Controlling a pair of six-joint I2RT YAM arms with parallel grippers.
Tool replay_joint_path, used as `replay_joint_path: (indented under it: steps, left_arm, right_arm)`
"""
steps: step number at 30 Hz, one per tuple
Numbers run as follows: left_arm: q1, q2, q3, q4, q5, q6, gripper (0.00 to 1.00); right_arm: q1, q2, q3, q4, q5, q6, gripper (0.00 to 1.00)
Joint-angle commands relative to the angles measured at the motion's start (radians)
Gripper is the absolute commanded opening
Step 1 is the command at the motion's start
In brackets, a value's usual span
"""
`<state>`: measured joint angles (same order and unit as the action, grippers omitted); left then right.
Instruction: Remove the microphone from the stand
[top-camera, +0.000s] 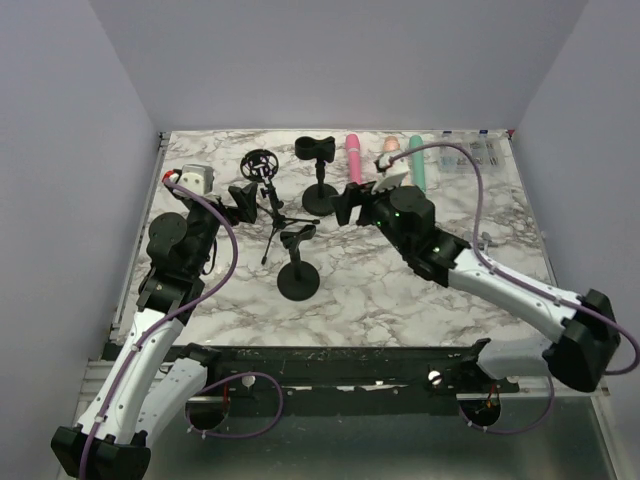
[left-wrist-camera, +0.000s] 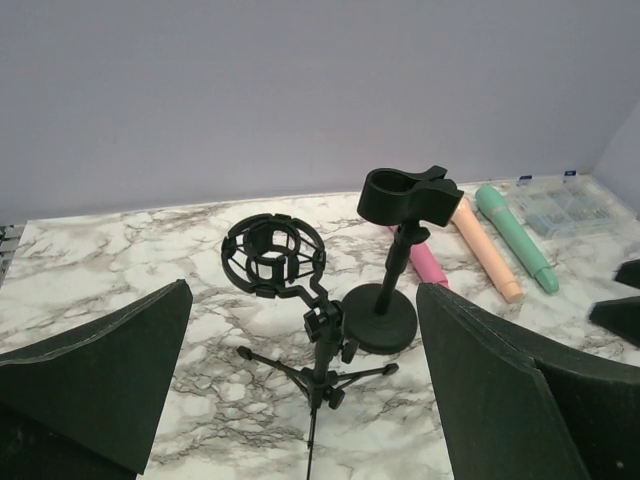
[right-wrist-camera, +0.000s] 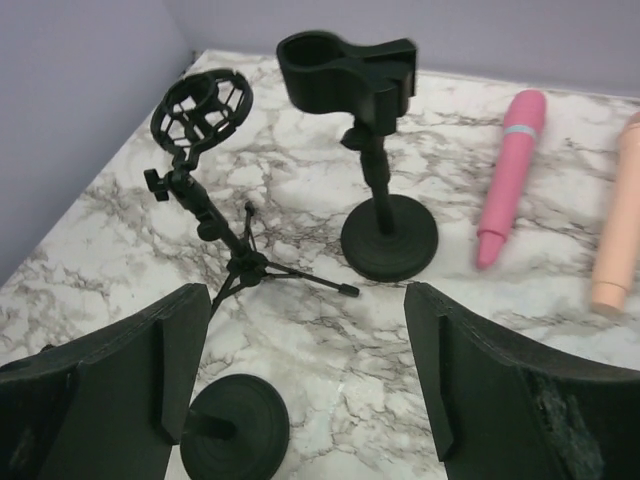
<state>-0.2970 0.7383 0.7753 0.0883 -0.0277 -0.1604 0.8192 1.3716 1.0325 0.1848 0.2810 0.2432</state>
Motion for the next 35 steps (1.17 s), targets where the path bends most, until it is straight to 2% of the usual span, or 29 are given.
replay_joint_path:
  steps: [1, 11, 17, 21, 26, 32, 35]
  left_arm:
    - [-0.001, -0.022, -0.016, 0.032, 0.027, -0.014, 0.98]
    - [-0.029, -0.125, -0.061, 0.103, -0.019, 0.049, 0.99]
    - [-0.033, -0.307, -0.123, 0.092, -0.006, 0.051, 0.99]
    - [-0.033, -0.467, -0.145, 0.025, 0.014, 0.05, 0.99]
    - [-0.033, -0.629, -0.147, -0.052, 0.015, 0.025, 0.99]
    - [-0.031, -0.727, -0.129, -0.103, 0.0, 0.042, 0.99]
    - [-0.031, -0.729, -0.114, -0.115, -0.004, 0.045, 0.99]
  right_arm:
    - [0.005, -0.209, -0.105, -0.109, 0.161, 0.042, 0.87]
    - [0.005, -0.715, -0.228, -0.405, 0.342, 0.087, 0.92]
    - [0.005, -0.942, -0.2, -0.547, 0.327, 0.123, 1.0]
    - [0.006, -0.999, -0.136, -0.61, 0.317, 0.133, 1.0]
    - [0.005, -1.058, -0.1, -0.612, 0.314, 0.126, 1.0]
    - [0.005, -1.129, -0.101, -0.56, 0.356, 0.16, 1.0]
    - [0.005, -1.071, -0.017, -0.643, 0.33, 0.175, 1.0]
